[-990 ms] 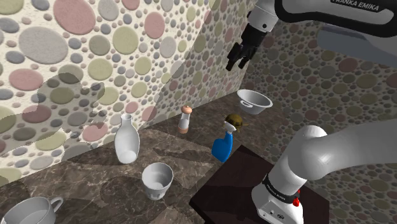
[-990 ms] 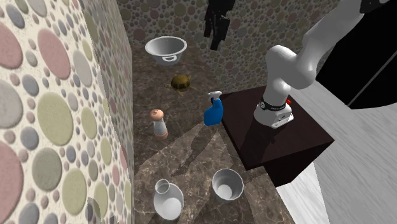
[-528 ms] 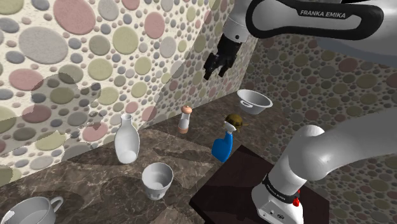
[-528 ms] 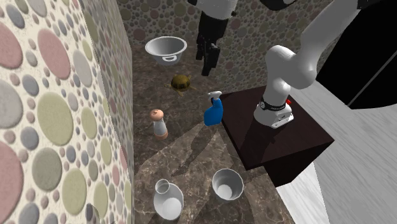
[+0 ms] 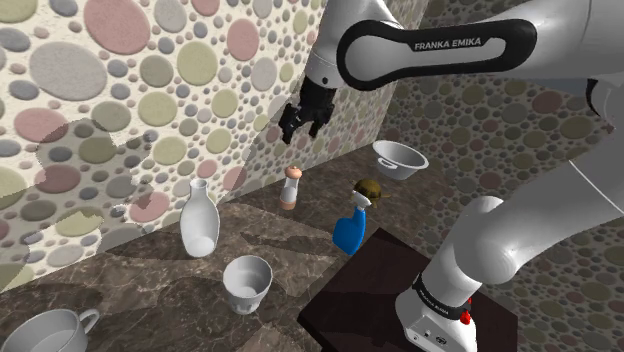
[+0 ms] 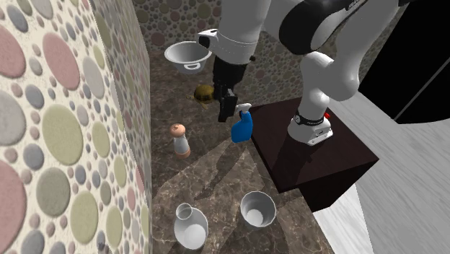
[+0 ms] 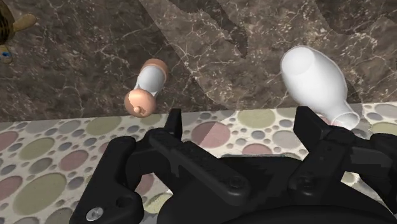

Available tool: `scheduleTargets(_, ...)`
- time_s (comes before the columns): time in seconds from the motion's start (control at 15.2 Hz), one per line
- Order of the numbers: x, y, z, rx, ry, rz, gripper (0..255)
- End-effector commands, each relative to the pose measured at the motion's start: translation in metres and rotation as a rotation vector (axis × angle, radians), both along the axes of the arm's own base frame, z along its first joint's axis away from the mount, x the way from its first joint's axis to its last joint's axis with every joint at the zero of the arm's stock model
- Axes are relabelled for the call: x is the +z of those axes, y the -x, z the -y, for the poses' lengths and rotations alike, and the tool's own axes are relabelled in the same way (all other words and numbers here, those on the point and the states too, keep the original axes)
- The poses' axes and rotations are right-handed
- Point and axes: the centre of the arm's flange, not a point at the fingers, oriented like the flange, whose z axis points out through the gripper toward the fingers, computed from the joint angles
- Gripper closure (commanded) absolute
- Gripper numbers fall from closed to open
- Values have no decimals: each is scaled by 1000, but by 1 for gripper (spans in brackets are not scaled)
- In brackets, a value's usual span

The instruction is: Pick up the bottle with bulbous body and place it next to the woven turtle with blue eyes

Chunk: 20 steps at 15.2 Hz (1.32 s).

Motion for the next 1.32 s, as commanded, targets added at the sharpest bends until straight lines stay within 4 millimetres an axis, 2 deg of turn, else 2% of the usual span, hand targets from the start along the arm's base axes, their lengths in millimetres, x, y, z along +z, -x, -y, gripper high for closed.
scheduleTargets(0.0,-15,-12,-19,-1,-1,-1,0)
scheduleTargets(1.25,-151,-138,-189,-9,-5,-14,0)
